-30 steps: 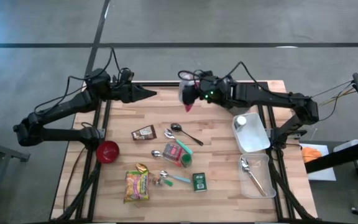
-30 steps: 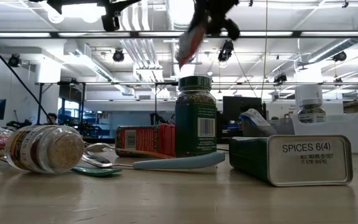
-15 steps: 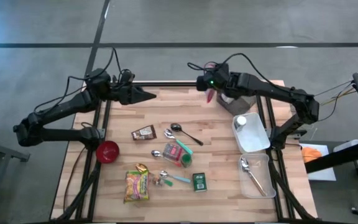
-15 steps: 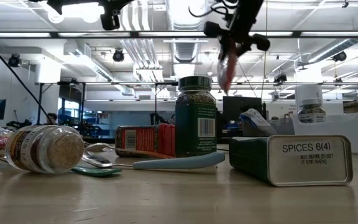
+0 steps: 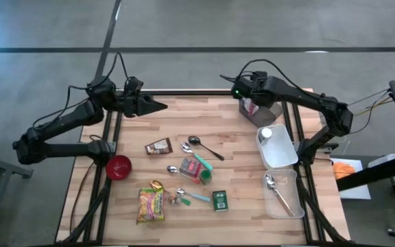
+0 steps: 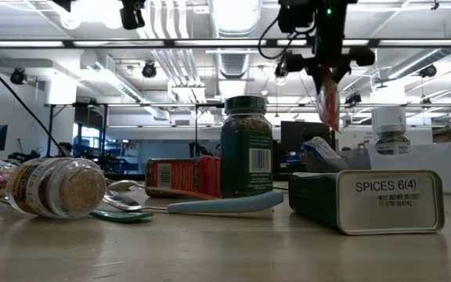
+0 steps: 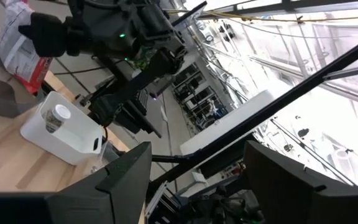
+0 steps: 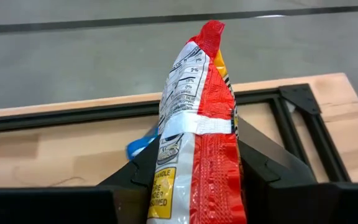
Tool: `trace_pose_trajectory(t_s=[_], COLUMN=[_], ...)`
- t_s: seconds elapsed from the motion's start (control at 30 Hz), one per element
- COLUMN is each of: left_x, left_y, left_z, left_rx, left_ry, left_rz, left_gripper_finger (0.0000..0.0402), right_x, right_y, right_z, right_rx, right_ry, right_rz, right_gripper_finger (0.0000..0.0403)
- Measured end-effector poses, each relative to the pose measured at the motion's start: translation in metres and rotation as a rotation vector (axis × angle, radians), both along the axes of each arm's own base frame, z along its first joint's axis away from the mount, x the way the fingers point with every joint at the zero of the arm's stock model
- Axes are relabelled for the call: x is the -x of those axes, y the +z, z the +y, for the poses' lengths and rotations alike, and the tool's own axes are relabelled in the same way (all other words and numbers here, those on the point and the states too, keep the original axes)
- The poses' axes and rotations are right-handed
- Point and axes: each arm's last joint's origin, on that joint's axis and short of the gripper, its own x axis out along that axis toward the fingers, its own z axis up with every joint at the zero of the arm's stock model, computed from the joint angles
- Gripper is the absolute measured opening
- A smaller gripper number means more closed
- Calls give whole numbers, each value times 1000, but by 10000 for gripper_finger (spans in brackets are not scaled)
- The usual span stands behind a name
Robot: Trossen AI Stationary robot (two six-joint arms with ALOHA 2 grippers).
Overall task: Pick & Place Food Item
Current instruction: Put the red noodle pack into the black bin
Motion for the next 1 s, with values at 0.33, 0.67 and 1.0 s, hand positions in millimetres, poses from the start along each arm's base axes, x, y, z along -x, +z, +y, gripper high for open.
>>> trace_pose_trajectory(t_s=[0.33, 0.67, 1.0], left_x=[0, 1, 1], left_y=[-3, -4, -6], left_z=[0, 1, 1], left_rx=[7, 10, 15], left_ry=[-15, -14, -27], left_rz=[25, 36, 52], left_gripper_finger=[257, 257, 257], right_x=[13, 17, 7], right_y=[-29, -56, -99], right_z=[-9, -16, -28], right_rx=[-20, 10, 4], right_ry=[-76, -121, -139], right_rz=[77, 61, 184], right_gripper_finger=[118, 118, 118])
